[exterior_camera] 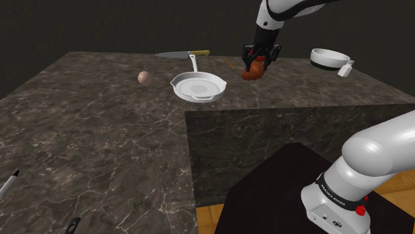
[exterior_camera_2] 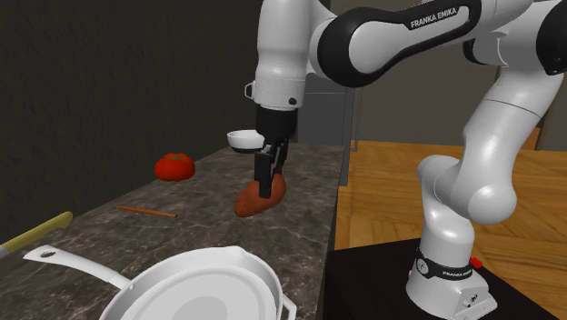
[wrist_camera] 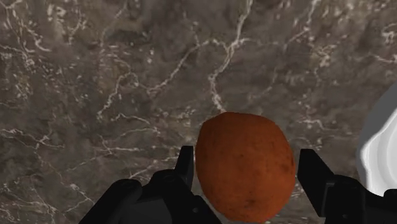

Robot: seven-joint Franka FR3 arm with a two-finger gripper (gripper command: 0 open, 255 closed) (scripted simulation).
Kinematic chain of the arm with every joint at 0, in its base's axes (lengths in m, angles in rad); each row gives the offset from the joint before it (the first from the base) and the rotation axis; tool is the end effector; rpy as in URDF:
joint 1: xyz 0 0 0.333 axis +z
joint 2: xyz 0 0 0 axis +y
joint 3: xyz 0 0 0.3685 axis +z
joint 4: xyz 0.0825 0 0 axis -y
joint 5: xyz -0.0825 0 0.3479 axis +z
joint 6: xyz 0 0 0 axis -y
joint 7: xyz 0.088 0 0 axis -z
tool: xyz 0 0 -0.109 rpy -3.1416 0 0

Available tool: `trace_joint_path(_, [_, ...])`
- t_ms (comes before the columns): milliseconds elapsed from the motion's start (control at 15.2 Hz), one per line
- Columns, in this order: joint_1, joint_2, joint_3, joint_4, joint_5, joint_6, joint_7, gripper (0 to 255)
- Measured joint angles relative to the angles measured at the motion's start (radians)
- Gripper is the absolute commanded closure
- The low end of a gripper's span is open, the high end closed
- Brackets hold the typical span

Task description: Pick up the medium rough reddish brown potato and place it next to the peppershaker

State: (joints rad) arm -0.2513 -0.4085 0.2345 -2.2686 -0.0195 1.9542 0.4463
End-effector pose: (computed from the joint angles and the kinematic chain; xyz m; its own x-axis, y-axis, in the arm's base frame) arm 0.3872 0.0077 0.5787 0.8860 -0.4471 0.1226 -0.4567 -0.8873 0.0642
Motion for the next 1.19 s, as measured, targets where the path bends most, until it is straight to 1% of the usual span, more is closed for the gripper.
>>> trace_joint_path(792, [-0.004, -0.003, -0.009, 0.154, -0.001, -0.157, -0.015, 255])
trace_joint_path(1188, [-0.007, 0.011, -0.010, 0.251, -0.004, -0.239, -0.020, 255])
